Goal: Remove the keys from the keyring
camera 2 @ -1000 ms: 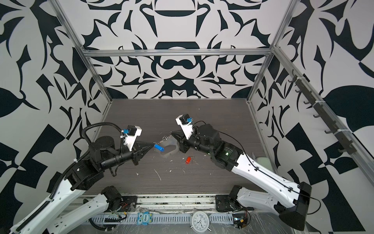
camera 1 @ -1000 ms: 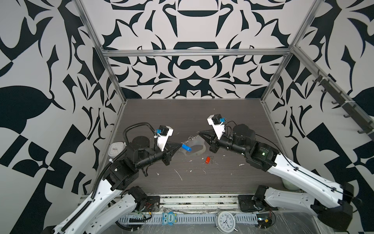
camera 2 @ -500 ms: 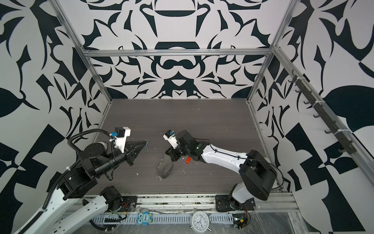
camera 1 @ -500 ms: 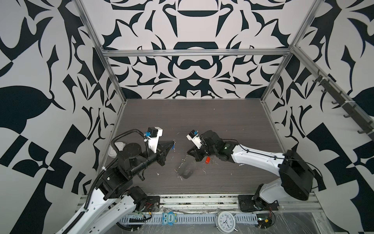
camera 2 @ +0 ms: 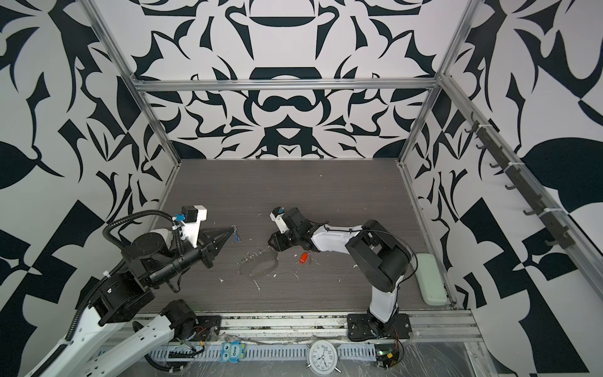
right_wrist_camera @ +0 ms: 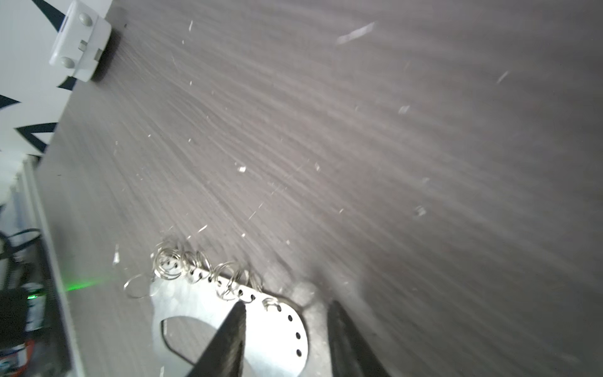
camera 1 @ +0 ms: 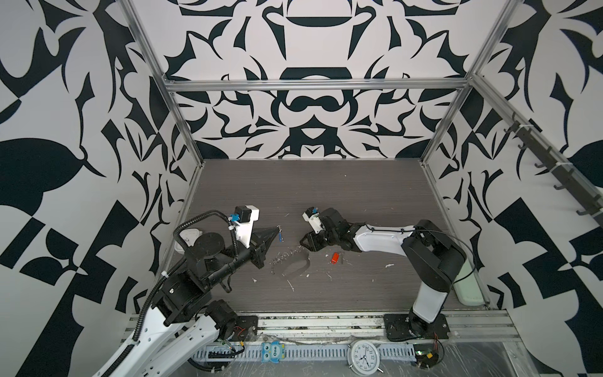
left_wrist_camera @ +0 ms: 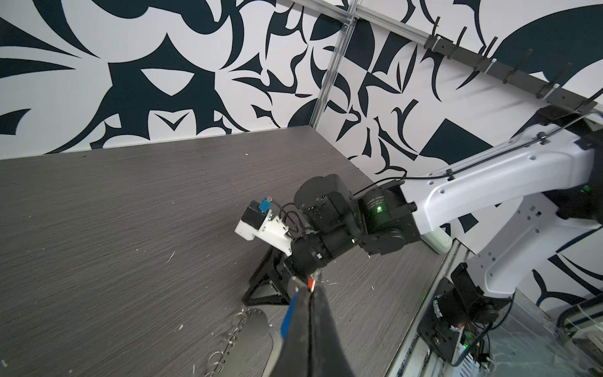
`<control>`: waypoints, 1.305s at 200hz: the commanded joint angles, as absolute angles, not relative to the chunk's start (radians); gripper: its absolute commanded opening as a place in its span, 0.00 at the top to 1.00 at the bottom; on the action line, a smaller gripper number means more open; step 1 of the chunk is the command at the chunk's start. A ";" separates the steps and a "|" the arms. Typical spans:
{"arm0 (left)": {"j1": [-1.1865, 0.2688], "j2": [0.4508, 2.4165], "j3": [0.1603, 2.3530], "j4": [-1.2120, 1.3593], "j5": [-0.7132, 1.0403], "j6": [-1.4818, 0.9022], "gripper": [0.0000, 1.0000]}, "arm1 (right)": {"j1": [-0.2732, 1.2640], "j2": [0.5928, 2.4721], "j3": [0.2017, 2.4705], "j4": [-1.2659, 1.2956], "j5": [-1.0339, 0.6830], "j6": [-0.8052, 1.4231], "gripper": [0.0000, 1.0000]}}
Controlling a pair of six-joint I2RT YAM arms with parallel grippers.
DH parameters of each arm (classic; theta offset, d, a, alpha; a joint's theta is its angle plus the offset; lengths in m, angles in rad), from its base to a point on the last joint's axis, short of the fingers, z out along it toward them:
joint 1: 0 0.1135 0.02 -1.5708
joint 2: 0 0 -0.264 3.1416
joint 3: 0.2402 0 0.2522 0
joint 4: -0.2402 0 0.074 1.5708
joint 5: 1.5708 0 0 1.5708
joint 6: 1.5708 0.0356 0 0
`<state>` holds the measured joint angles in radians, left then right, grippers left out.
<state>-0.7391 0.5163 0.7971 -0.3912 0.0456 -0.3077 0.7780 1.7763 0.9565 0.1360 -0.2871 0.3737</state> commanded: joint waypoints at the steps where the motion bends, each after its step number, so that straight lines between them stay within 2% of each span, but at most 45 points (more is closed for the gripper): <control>1: -0.739 0.520 0.759 -0.381 0.065 -0.321 1.00 | 0.770 1.655 0.991 0.128 -0.093 0.371 0.54; 37: -0.739 0.585 0.710 -0.299 0.156 -0.338 1.00 | 0.771 1.428 0.937 0.032 0.270 0.352 0.55; 74: -0.738 0.777 0.640 -0.089 0.274 -0.360 1.00 | 0.770 1.260 0.905 -0.061 0.438 0.326 0.54; 123: -0.632 1.202 0.682 0.256 0.476 -0.411 1.00 | 0.771 1.153 0.848 -0.103 0.500 0.325 0.54; 145: -0.620 1.423 0.767 0.295 0.527 -0.432 1.00 | 0.772 1.126 0.832 -0.124 0.508 0.332 0.54; 186: -0.598 1.643 0.800 0.425 0.553 -0.503 1.00 | 0.771 1.073 0.802 -0.148 0.503 0.331 0.53; 194: -0.593 1.673 0.798 0.442 0.559 -0.519 0.89 | 0.770 1.067 0.799 -0.150 0.504 0.332 0.52; 211: -0.585 1.710 0.779 0.513 0.556 -0.551 0.72 | 0.770 1.050 0.795 -0.156 0.509 0.333 0.49; 216: -0.581 1.712 0.770 0.535 0.554 -0.561 0.65 | 0.771 1.045 0.792 -0.151 0.511 0.333 0.35; 219: -0.579 1.711 0.765 0.546 0.553 -0.567 0.59 | 0.770 1.041 0.789 -0.148 0.512 0.333 0.31; 221: -0.578 1.709 0.761 0.555 0.553 -0.571 0.43 | 0.770 1.038 0.789 -0.148 0.512 0.332 0.30; 222: -0.576 1.707 0.760 0.559 0.553 -0.572 0.23 | 0.771 1.037 0.789 -0.147 0.513 0.332 0.29; 223: -0.576 1.706 0.757 0.563 0.553 -0.573 0.11 | 0.771 1.035 0.788 -0.146 0.513 0.331 0.26; 224: -0.575 1.705 0.756 0.565 0.553 -0.575 0.05 | 0.771 1.034 0.787 -0.146 0.513 0.331 0.23; 226: -0.573 1.701 0.753 0.572 0.552 -0.577 0.01 | 0.771 1.031 0.786 -0.145 0.513 0.331 0.18; 230: -0.569 1.691 0.746 0.580 0.550 -0.583 0.00 | 0.771 1.026 0.784 -0.142 0.517 0.332 0.15; 261: -0.552 1.539 0.705 0.567 0.499 -0.584 0.00 | 0.772 0.989 0.771 -0.123 0.536 0.330 0.15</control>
